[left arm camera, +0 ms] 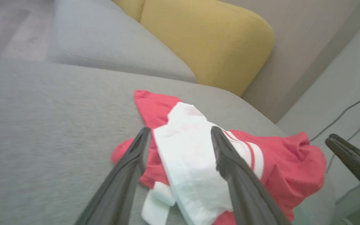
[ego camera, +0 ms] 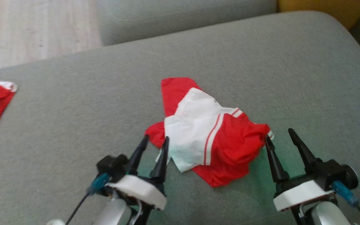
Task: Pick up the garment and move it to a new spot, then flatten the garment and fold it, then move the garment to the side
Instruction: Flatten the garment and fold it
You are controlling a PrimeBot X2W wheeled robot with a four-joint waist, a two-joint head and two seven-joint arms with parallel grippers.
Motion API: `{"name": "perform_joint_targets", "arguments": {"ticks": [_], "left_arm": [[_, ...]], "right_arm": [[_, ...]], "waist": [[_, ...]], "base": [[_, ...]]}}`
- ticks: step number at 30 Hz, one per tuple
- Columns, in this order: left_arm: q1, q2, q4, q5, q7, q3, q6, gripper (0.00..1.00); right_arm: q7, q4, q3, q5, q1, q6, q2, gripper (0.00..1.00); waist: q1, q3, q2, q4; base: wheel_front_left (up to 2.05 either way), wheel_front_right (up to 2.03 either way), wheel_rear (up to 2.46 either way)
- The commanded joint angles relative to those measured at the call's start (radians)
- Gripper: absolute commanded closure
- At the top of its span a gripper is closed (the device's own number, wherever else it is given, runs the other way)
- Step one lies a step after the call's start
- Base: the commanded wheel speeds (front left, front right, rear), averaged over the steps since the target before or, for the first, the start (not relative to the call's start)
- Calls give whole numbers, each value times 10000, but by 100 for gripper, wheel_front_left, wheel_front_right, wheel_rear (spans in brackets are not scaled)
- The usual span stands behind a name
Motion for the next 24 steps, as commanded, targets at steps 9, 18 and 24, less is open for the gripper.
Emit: {"name": "perform_joint_targets", "arguments": {"ticks": [9,18,24], "left_arm": [[-1827,-40,1238,-1940,585,-1199,651,0],[-2697,-40,2687,-2295,122,-1653,978,0],[-2847,-41,2871,-2793,56,-2169,695,18]], "right_arm": [[-93,-337,263,97,-568,77,-2,0],[-93,-344,163,48,-702,77,35,0],[-93,-312,204,35,-721,77,27,0]], "waist": [[-2,940,0,-897],[-2,1056,0,-958],[-2,1003,0,-928]], "base": [[0,0,0],[0,0,0],[0,0,0]]}}
